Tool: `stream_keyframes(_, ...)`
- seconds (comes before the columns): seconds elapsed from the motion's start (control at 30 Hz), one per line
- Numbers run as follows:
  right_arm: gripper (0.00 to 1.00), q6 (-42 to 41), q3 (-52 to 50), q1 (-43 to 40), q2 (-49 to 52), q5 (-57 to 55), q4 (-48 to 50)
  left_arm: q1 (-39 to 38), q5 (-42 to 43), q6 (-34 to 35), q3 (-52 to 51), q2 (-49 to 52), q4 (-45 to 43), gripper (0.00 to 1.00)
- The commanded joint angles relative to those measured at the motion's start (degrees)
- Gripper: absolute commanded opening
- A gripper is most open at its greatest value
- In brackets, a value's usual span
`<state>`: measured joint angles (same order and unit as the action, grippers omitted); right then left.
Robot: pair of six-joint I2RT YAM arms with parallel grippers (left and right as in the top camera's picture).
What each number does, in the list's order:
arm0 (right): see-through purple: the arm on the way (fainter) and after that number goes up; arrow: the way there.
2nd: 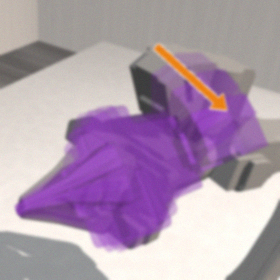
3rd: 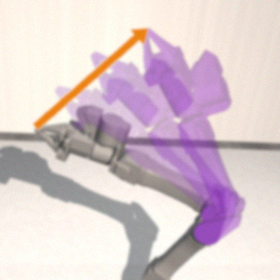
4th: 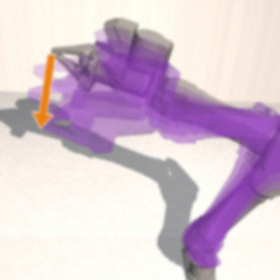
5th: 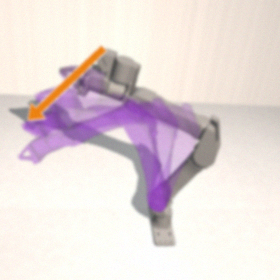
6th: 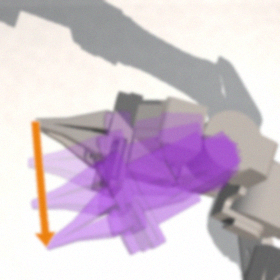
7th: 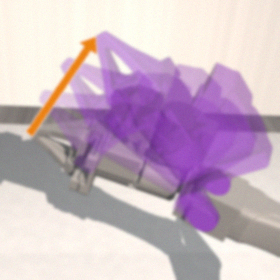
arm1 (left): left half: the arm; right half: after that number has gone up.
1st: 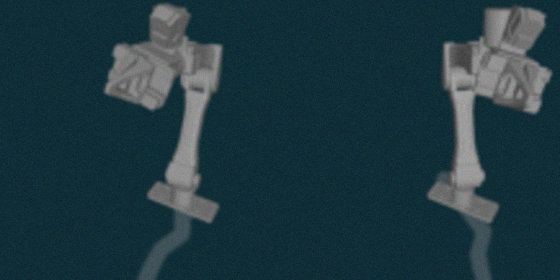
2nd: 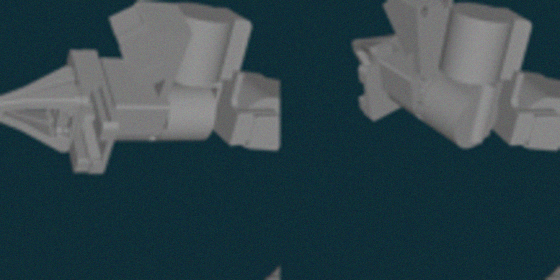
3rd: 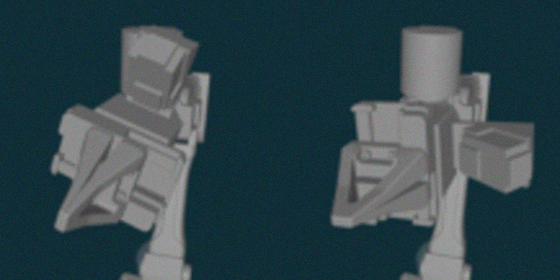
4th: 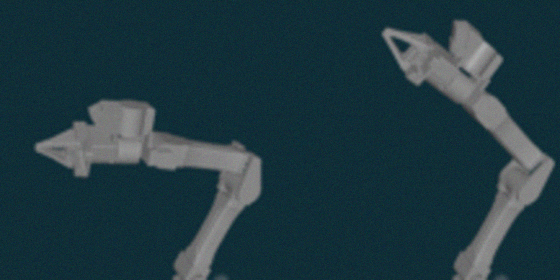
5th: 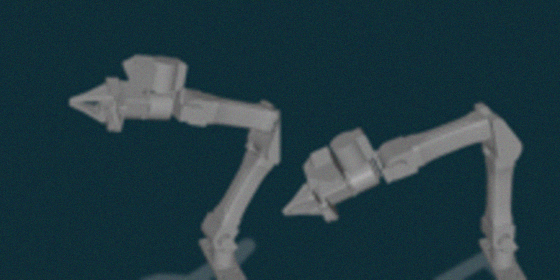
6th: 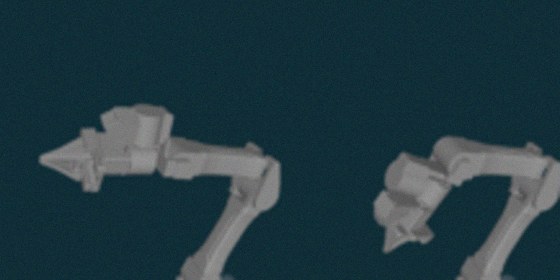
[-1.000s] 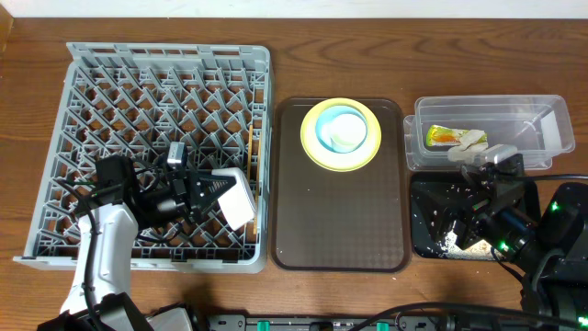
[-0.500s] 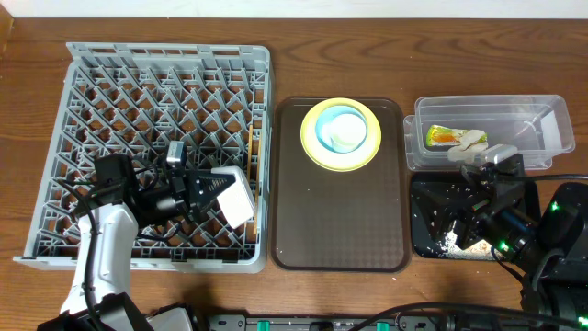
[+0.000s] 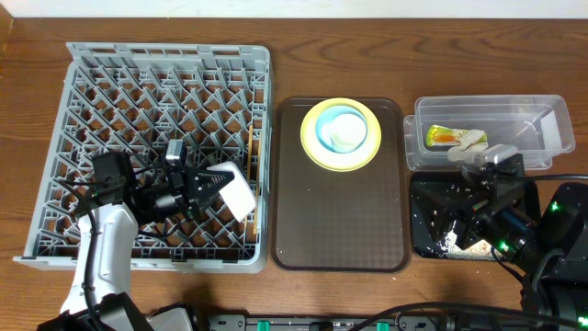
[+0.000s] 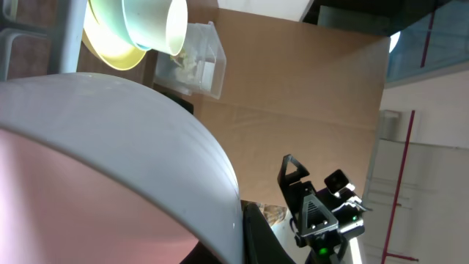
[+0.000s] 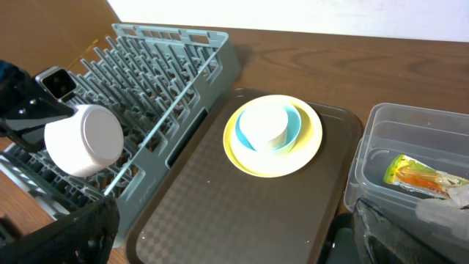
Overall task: Sort waste into correct bins and load items into the dishwasher
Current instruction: 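Rotate the held bowl upright and lower it into the rack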
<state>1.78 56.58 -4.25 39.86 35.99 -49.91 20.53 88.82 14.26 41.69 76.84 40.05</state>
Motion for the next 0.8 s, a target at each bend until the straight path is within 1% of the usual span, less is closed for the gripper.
stream_keyframes(0.0,0.99,0.66,0.63,0.57,-0.20,-0.20,-0.07,0.28,1.33,2.64,0.09,0.17,-0.11,0.08)
stream_keyframes(0.2,0.99,0.66,0.63,0.57,-0.20,-0.17,-0.07,0.28,1.33,2.80,0.66,-1.62,-0.11,0.08)
stream_keyframes(0.3,0.99,0.66,0.63,0.57,-0.20,-0.20,-0.07,0.28,1.33,4.55,0.72,-3.69,-0.39,0.08)
stream_keyframes(0.47,0.99,0.66,0.63,0.57,-0.20,-0.17,-0.07,0.22,1.33,5.57,1.44,-6.27,-4.20,0.07)
stream_keyframes(0.6,0.99,0.66,0.63,0.57,-0.20,-0.17,-0.07,-1.81,1.31,2.95,1.40,-6.86,-5.05,0.08)
stream_keyframes(0.77,0.99,0.66,0.63,0.57,-0.20,-0.17,-0.07,-6.84,1.31,-0.39,1.40,-6.86,-5.09,0.08)
